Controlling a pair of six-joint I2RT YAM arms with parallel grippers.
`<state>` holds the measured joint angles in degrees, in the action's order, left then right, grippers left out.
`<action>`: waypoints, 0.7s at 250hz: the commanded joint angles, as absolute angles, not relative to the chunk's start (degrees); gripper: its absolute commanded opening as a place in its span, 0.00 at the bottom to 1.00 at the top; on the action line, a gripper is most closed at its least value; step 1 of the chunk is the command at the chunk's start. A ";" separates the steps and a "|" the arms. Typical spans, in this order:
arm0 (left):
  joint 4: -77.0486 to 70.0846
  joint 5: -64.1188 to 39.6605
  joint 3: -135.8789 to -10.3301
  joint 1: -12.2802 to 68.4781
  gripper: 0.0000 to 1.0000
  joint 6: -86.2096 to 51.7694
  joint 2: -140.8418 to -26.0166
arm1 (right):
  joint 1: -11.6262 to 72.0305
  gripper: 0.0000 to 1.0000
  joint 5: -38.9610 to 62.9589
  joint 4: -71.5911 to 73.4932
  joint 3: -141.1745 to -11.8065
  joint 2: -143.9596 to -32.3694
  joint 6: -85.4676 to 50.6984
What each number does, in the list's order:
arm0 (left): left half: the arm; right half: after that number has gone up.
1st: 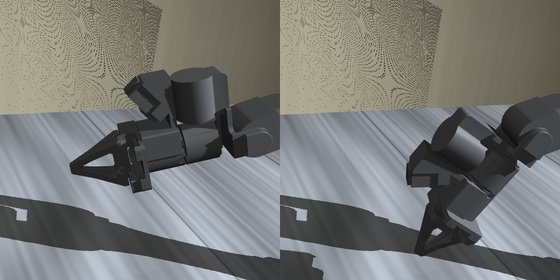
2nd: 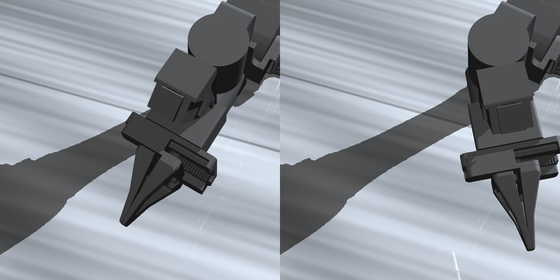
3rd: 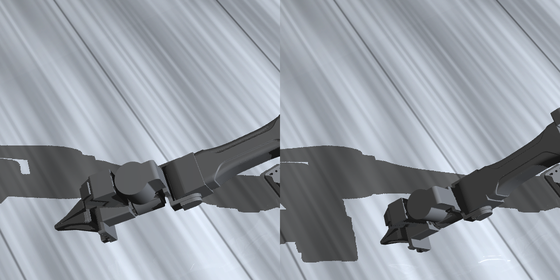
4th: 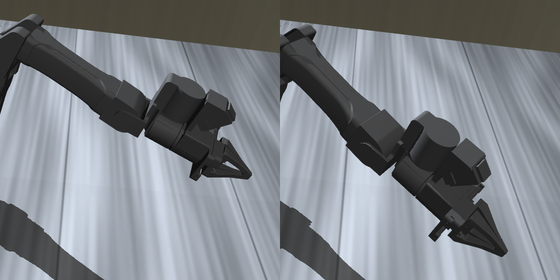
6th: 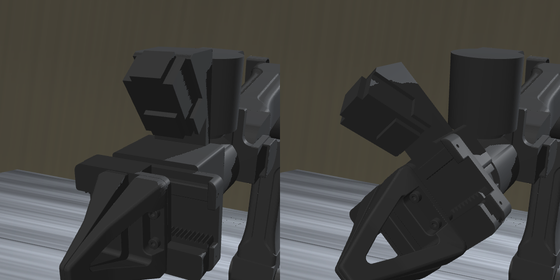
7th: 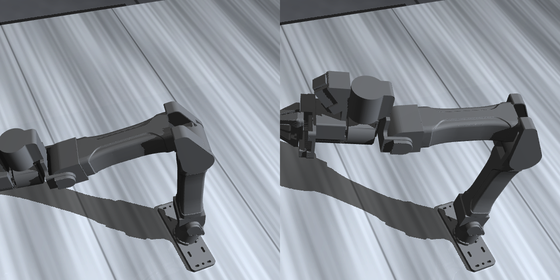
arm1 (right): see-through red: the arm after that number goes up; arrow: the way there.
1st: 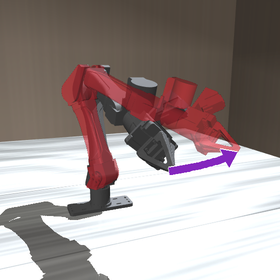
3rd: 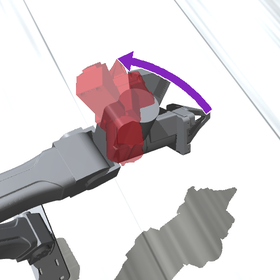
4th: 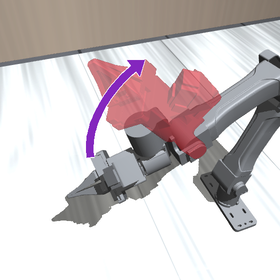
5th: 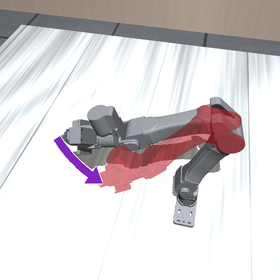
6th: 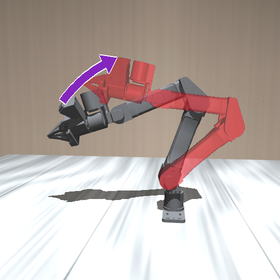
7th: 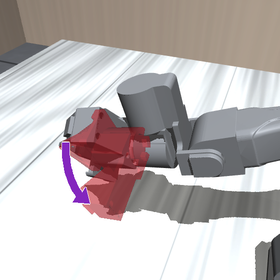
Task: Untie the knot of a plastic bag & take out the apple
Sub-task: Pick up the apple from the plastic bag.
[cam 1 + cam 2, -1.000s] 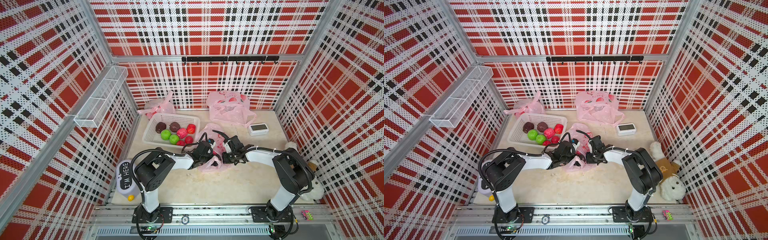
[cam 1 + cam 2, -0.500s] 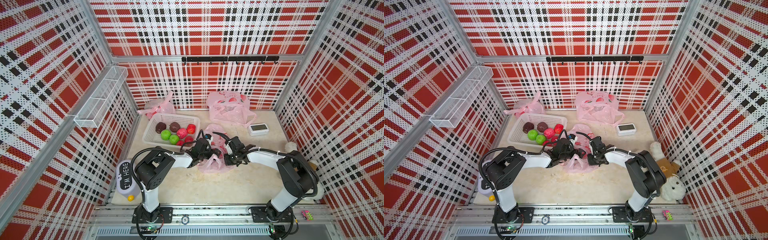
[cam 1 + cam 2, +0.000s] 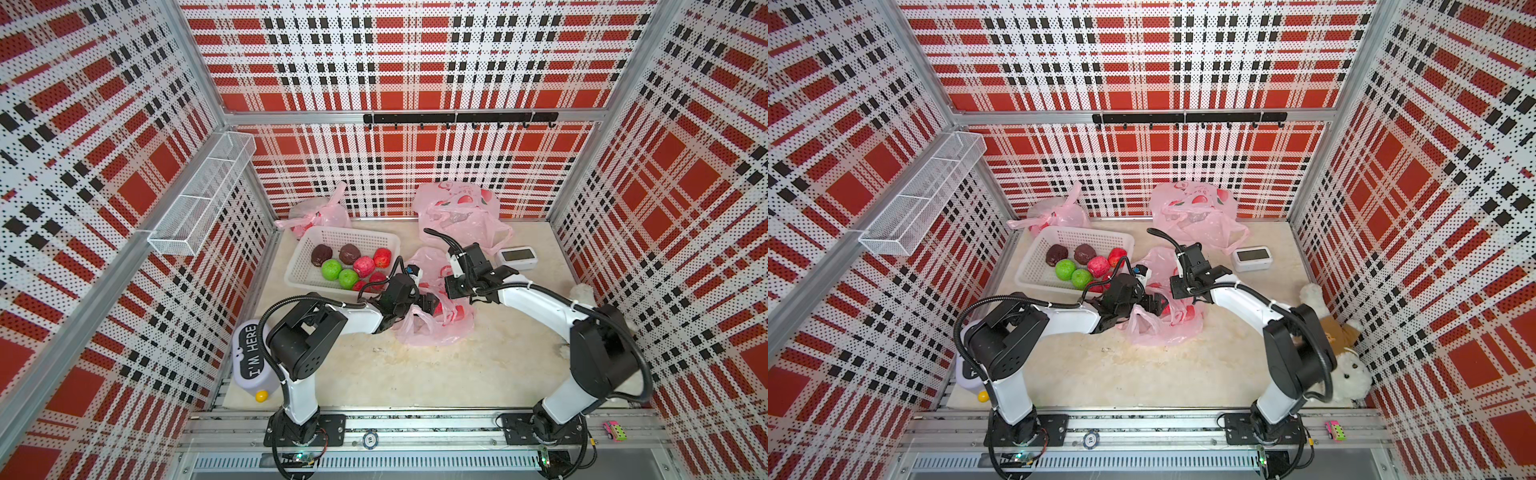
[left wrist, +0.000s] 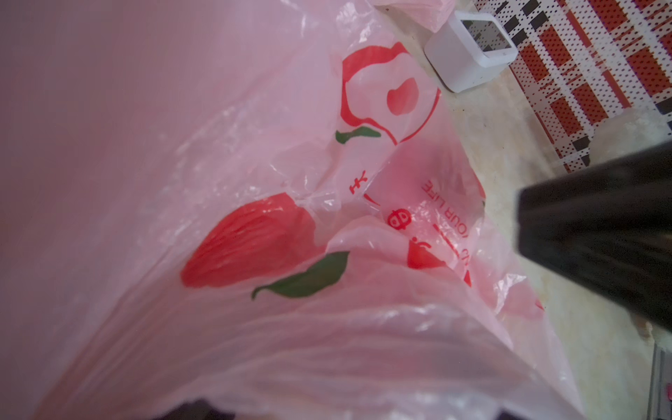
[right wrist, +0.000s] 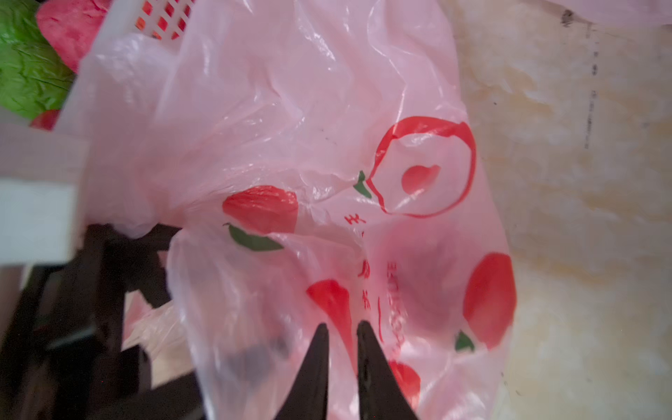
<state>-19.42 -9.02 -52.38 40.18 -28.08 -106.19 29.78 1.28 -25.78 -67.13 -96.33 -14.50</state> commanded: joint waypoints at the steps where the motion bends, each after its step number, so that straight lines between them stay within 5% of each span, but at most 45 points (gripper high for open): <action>1: -19.89 -11.03 -54.73 40.10 0.82 -28.19 -106.99 | 29.44 0.14 2.59 -22.07 -68.95 -102.48 -12.00; 137: -13.27 -7.60 -55.22 41.74 0.80 -34.00 -109.93 | 29.96 0.09 7.30 -13.63 -60.41 -105.38 -16.25; 175: -12.41 -10.52 -55.23 41.09 0.71 -35.17 -108.44 | 29.97 0.09 6.98 -13.63 -59.76 -105.47 -16.47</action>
<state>-14.50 -9.39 -54.92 41.36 -33.01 -109.47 29.65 6.76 -15.03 -60.77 -106.41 -16.12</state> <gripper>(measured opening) 0.754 0.092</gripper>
